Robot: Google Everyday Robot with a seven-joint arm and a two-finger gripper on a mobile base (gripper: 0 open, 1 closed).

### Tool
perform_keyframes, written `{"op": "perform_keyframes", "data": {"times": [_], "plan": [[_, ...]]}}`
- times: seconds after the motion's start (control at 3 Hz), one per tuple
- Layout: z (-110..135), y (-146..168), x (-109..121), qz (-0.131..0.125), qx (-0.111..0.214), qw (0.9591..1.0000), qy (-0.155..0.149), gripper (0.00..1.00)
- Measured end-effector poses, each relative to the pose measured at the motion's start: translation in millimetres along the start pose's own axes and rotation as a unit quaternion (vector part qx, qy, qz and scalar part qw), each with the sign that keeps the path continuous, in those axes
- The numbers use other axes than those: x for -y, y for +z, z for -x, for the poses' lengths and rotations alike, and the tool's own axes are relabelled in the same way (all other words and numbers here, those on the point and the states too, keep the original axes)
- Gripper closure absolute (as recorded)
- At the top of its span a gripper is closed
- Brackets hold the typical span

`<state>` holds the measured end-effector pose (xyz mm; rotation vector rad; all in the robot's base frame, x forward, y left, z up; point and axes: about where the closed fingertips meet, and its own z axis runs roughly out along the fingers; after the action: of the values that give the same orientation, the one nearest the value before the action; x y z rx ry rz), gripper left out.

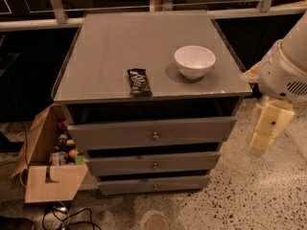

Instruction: Open bottom drawer

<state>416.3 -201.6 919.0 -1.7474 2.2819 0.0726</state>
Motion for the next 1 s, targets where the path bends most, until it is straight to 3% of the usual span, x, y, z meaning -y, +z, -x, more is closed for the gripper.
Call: {"op": "perform_keyframes", "data": {"times": [0.33, 1.0], "plan": [[0, 12, -10, 0.008, 0.002, 0.9999, -0.008, 0.00], [-27, 109, -66, 0.072, 0.039, 0.9967, -0.002, 0.00]]}}
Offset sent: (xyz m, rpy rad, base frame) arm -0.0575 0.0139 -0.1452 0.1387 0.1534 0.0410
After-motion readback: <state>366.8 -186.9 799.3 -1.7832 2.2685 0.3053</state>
